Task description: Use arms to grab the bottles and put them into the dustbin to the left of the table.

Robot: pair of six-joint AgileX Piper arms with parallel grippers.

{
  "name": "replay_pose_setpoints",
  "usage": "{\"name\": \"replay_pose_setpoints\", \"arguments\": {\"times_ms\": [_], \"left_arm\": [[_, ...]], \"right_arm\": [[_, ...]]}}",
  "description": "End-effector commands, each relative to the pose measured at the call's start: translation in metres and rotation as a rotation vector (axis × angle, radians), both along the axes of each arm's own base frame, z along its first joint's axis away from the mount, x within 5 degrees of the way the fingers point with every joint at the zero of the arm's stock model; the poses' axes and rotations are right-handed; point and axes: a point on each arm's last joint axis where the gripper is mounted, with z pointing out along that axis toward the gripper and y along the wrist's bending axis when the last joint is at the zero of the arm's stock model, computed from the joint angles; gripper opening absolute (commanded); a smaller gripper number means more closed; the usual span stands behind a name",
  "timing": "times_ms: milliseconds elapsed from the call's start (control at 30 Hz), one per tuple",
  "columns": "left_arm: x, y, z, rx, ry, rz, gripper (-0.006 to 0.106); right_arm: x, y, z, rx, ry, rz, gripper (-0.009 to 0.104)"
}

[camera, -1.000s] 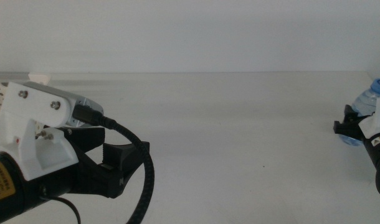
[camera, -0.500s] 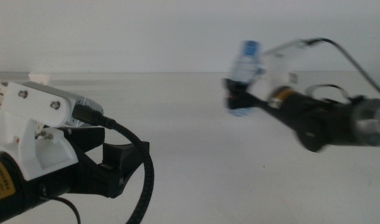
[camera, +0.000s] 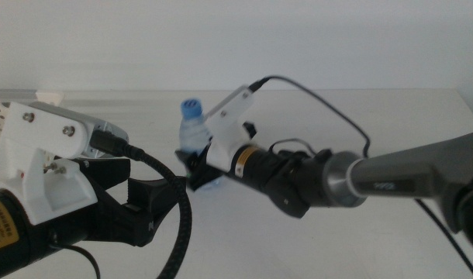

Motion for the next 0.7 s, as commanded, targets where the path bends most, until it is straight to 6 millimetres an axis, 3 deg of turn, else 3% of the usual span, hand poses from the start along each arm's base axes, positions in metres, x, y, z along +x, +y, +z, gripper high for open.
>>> {"name": "replay_pose_setpoints", "arguments": {"times_ms": [0, 133, 233, 533, 600, 667], "left_arm": [[0.001, -0.001, 0.017, -0.076, -0.08, 0.006, 0.09], [0.001, -0.001, 0.017, -0.076, -0.08, 0.006, 0.09], [0.001, -0.001, 0.017, -0.076, -0.08, 0.006, 0.09], [0.001, -0.001, 0.017, -0.076, -0.08, 0.006, 0.09], [0.001, -0.001, 0.017, -0.076, -0.08, 0.006, 0.09], [0.001, -0.001, 0.017, -0.076, -0.08, 0.006, 0.09]], "right_arm": [[0.001, 0.007, 0.05, 0.155, -0.168, 0.025, 0.0], [0.002, 0.01, 0.035, 0.139, -0.167, 0.039, 0.002], [0.0, 0.012, 0.031, 0.12, -0.158, 0.054, 0.01], [-0.005, 0.015, 0.027, 0.129, -0.059, 0.087, 0.074], [-0.008, 0.014, 0.026, 0.109, -0.012, 0.091, 0.082], [-0.013, 0.009, 0.031, 0.105, 0.026, 0.086, 0.083]]}}
